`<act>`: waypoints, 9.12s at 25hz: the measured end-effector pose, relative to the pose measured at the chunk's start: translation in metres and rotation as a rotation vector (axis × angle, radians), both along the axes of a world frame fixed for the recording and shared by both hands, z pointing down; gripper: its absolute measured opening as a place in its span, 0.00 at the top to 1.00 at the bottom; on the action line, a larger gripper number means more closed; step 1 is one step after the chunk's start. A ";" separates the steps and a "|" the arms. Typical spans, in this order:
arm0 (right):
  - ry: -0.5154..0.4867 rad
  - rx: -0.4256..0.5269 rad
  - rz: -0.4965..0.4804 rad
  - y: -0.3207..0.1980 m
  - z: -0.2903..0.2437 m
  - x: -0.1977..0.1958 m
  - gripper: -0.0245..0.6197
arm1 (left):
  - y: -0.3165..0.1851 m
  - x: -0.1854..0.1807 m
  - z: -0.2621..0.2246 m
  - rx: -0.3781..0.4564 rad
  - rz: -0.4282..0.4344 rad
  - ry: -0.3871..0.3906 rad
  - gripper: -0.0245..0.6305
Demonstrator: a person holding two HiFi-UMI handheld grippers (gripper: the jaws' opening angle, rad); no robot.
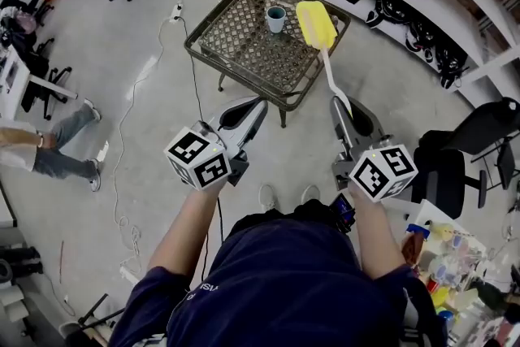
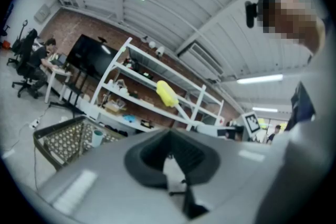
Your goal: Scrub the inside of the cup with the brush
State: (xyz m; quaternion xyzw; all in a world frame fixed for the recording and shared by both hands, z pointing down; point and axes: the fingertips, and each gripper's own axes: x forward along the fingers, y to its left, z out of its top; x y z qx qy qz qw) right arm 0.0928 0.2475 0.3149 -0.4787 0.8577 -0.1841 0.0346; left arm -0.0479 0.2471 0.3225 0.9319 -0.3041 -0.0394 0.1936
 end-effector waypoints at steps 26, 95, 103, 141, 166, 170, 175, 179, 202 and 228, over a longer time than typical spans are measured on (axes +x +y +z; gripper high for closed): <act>-0.028 -0.067 -0.030 -0.117 0.031 0.018 0.91 | -0.118 0.011 0.017 -0.034 -0.027 -0.020 0.96; 0.196 -0.394 -0.031 -0.403 0.181 0.027 0.91 | -0.481 0.053 0.374 -0.020 0.187 -0.584 0.32; 0.261 -0.361 -0.098 -0.394 0.167 0.034 0.91 | -0.479 0.052 0.363 -0.010 0.148 -0.631 0.37; 1.844 0.198 -0.710 -0.372 0.086 -0.034 0.91 | -0.449 0.042 0.186 0.388 0.172 -1.080 0.37; 1.758 0.150 -0.737 -0.378 0.102 -0.027 0.91 | -0.453 0.062 0.200 0.399 0.260 -1.151 0.37; 1.721 0.182 -0.772 -0.372 0.095 -0.045 0.91 | -0.454 0.062 0.204 0.392 0.276 -1.160 0.37; 1.777 0.171 -0.742 -0.395 0.103 -0.016 0.91 | -0.458 0.067 0.197 0.409 0.261 -1.158 0.37; 1.702 0.176 -0.771 -0.377 0.100 -0.032 0.91 | -0.461 0.064 0.196 0.406 0.260 -1.174 0.37; 1.495 0.101 -0.689 -0.383 0.100 -0.012 0.91 | -0.462 0.059 0.208 0.322 0.230 -1.163 0.37; 0.272 -0.121 -0.138 -0.422 0.078 0.026 0.91 | -0.451 0.028 0.179 -0.085 0.012 -0.558 0.37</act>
